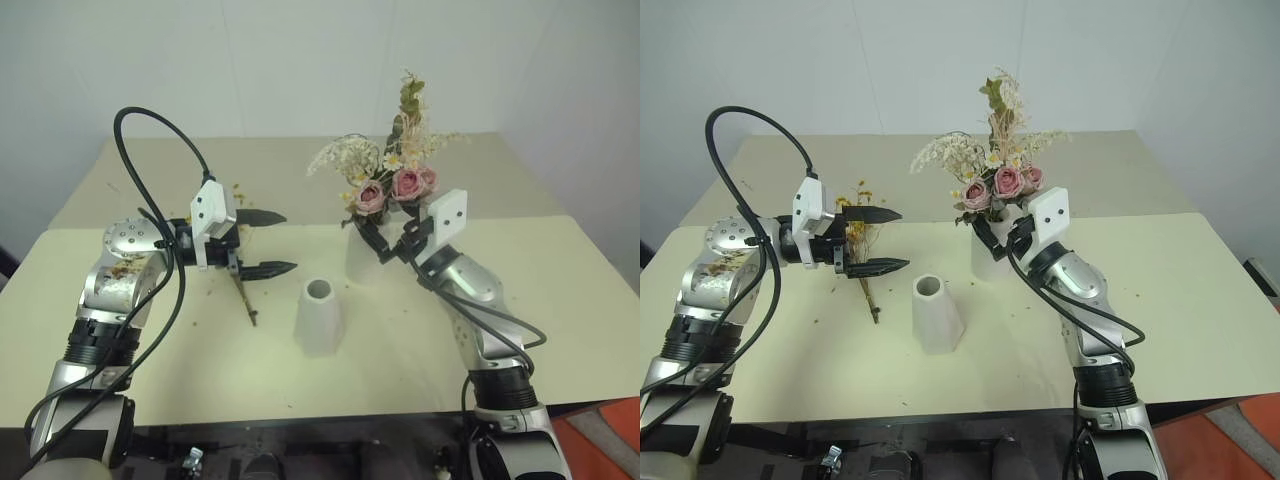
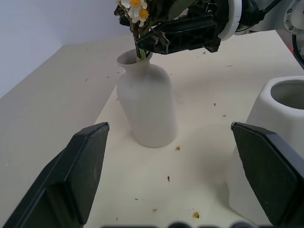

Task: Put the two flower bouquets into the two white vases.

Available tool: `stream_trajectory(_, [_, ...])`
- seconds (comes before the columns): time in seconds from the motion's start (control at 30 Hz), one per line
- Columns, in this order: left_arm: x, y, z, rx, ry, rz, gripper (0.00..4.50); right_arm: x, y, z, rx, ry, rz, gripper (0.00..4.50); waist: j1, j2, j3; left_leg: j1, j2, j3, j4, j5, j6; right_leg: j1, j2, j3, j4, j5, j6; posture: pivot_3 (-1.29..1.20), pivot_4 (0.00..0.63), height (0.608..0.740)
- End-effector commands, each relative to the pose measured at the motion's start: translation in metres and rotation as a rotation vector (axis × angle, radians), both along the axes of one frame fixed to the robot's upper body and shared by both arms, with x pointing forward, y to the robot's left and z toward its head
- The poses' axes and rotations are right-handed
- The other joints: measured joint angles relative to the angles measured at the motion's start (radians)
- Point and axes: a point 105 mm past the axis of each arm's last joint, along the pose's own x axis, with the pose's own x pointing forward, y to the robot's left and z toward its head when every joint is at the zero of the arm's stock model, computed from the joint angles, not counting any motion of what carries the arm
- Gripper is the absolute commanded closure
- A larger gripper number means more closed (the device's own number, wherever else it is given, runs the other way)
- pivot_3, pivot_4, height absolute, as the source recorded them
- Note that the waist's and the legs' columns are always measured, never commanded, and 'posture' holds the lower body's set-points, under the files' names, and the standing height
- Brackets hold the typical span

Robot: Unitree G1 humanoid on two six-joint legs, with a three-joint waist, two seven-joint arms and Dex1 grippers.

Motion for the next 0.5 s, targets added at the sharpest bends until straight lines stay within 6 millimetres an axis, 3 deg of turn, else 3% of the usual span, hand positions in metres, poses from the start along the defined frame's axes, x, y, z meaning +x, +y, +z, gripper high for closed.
stream_trajectory(0.03, [-0.004,0.003,0.013,-0.005,-0.051,0.007,0.00,-0.013,0.000,0.018,-0.032,-0.061,0.021,0.01,0.000,0.000,0.000,0.000,0.000,0.000,0.000,0.000,0.000,0.000,0.000,0.000,0.000,0.000,0.000,0.00,0.150,0.740])
stream_trajectory(0.17, [-0.006,0.006,0.013,-0.023,-0.048,0.018,0.00,-0.023,-0.009,0.014,-0.098,-0.065,-0.011,0.01,0.002,0.000,0.000,0.000,0.000,0.000,0.000,0.000,0.000,0.000,0.000,0.000,0.000,0.000,0.000,0.00,0.150,0.740])
stream_trajectory(0.37, [-0.004,0.016,0.026,-0.176,-0.053,0.117,0.00,-0.037,-0.027,0.030,-0.134,-0.102,-0.048,0.01,0.003,0.000,0.000,0.000,0.000,0.000,0.000,0.000,0.000,0.000,0.000,0.000,0.001,0.000,0.000,0.00,0.150,0.740])
stream_trajectory(0.5, [-0.008,0.030,0.025,-0.226,-0.030,0.211,0.00,-0.050,-0.041,0.022,-0.281,-0.072,-0.042,0.01,0.003,0.000,0.000,0.000,0.000,0.000,0.000,0.000,0.000,0.000,0.000,0.000,-0.001,0.000,0.000,0.00,0.150,0.740])
